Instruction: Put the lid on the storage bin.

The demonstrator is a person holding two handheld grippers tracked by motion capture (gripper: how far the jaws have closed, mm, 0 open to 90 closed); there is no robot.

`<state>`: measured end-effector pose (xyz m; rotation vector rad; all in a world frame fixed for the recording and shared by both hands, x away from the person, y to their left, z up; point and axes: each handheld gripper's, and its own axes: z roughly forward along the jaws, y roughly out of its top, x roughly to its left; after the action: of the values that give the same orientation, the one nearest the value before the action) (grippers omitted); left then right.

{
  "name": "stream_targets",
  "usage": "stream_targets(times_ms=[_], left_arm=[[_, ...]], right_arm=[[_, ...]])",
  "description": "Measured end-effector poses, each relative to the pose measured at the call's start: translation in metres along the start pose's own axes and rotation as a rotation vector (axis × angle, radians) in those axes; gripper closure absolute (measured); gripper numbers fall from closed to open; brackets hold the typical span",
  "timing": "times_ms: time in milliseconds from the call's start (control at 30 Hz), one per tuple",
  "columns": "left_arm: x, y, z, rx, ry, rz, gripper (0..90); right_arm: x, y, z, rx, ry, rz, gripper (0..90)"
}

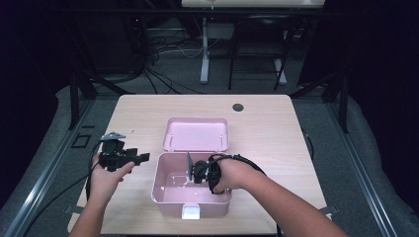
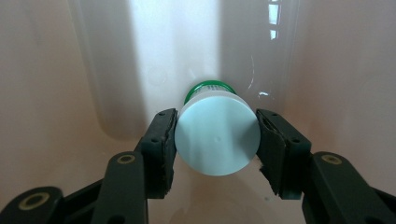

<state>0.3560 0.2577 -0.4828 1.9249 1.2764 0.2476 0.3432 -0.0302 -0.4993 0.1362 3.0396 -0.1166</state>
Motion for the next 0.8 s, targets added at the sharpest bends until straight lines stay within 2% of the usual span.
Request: stream_targets(times_ms=[100,333,433,667,800], left_arm=[[0.000,0.000,0.000,0.001,0.000,-0.001,37.9],[0.000,0.000,0.000,-0.001,-0.001,-0.002,37.9],[0.000,0.000,0.000,-0.003,-0.002,-0.002,37.9],[-0.003,0.001,-0.001,-0.009,0.001,0.014,37.9],[-0.008,0.001,-0.001,-0.013,-0.019,0.025,39.2]], right_arm=[[0.001,0.001,0.000,0.018,-0.004,-0.003,50.0],[0.000,0.002,0.000,0.019,-0.015,0.002,49.3],[-0.002,-0.001,-0.007,-0.014,-0.016,0.020,48.6],[-0.004,-0.008,-0.016,-0.050,-0.014,0.040,48.0],[-0.005,-0.012,-0.024,-0.098,-0.018,0.073,46.8]])
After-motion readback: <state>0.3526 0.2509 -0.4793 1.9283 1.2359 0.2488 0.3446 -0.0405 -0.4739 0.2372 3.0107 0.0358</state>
